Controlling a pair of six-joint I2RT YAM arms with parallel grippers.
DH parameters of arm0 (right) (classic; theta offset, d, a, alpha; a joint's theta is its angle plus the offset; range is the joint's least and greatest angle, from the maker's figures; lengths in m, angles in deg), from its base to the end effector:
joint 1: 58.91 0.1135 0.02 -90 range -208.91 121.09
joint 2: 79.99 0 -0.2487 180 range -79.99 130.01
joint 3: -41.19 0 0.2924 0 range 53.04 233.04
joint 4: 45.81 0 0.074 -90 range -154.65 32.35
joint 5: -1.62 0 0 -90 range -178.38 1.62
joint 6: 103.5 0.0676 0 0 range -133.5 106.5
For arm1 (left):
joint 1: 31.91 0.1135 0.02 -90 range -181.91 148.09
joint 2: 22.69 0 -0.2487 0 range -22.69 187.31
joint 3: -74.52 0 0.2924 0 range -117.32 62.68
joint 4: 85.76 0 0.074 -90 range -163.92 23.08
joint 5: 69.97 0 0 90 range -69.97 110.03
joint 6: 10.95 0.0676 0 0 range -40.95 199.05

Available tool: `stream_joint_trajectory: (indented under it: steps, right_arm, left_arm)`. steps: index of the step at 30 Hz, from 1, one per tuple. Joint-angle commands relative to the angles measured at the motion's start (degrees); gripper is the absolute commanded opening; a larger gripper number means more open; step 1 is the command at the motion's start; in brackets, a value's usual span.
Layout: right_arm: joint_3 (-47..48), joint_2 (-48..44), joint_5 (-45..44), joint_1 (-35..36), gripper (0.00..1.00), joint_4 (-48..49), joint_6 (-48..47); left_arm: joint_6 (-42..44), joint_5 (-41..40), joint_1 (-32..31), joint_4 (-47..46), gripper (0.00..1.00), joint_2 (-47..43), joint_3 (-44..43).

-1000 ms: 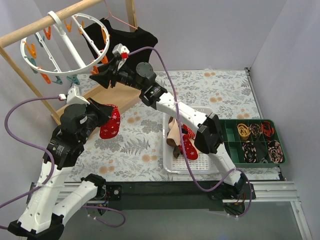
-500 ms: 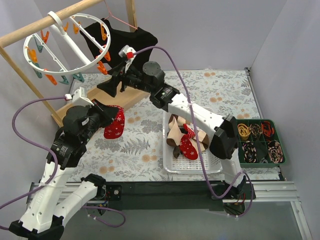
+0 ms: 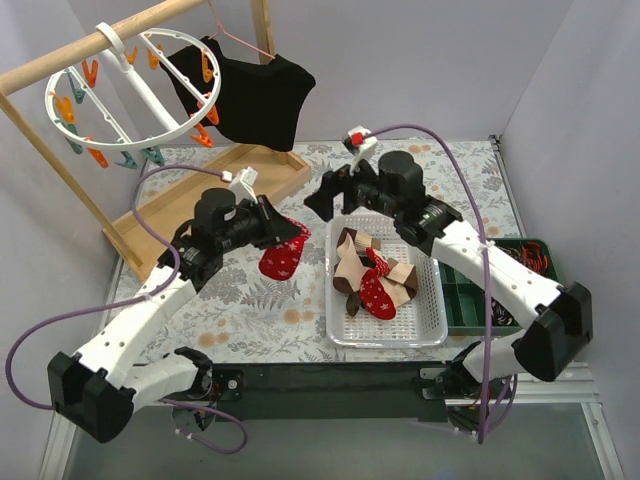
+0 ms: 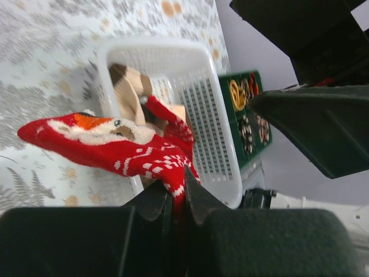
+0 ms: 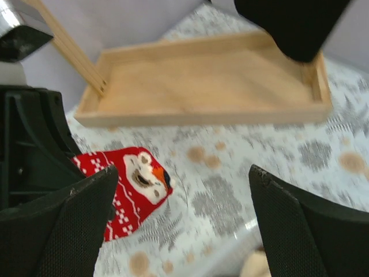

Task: Remove the socks clipped to the hanger

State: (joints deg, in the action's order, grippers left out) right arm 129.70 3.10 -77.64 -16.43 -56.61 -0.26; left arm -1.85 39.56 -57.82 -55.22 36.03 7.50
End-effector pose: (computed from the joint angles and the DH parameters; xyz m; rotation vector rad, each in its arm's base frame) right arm 0.3020 0.2936 0.3748 -0.5817 1.6417 0.8824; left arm 0.2669 -0.1548 0.3161 -0.8151 2.1342 -1.4563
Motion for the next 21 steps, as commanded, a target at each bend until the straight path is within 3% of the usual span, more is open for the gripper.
stream_joint_trajectory:
  steps: [1,9,15,21]
  right_arm:
    - [-7.48,-9.85,-3.62,-1.61,0.98,-6.47,-1.81]
    - [-18.47,-20.94,-12.22,-2.40,0.98,-14.65,1.35]
    - [-20.15,-25.34,-21.71,-2.31,0.98,-21.68,3.90]
    - [-19.71,-26.75,-25.24,-2.40,0.98,-24.06,4.69]
  left_arm:
    - [-0.75,2.27,-7.11,-8.32,0.00,4.11,-0.54]
    - [-0.83,-2.74,-14.78,-12.19,0.02,15.36,-3.45]
    - [-1.53,-1.51,-17.50,-16.50,0.04,22.57,-4.67]
    - [-2.24,-0.90,-19.70,-18.35,0.04,27.93,-7.57]
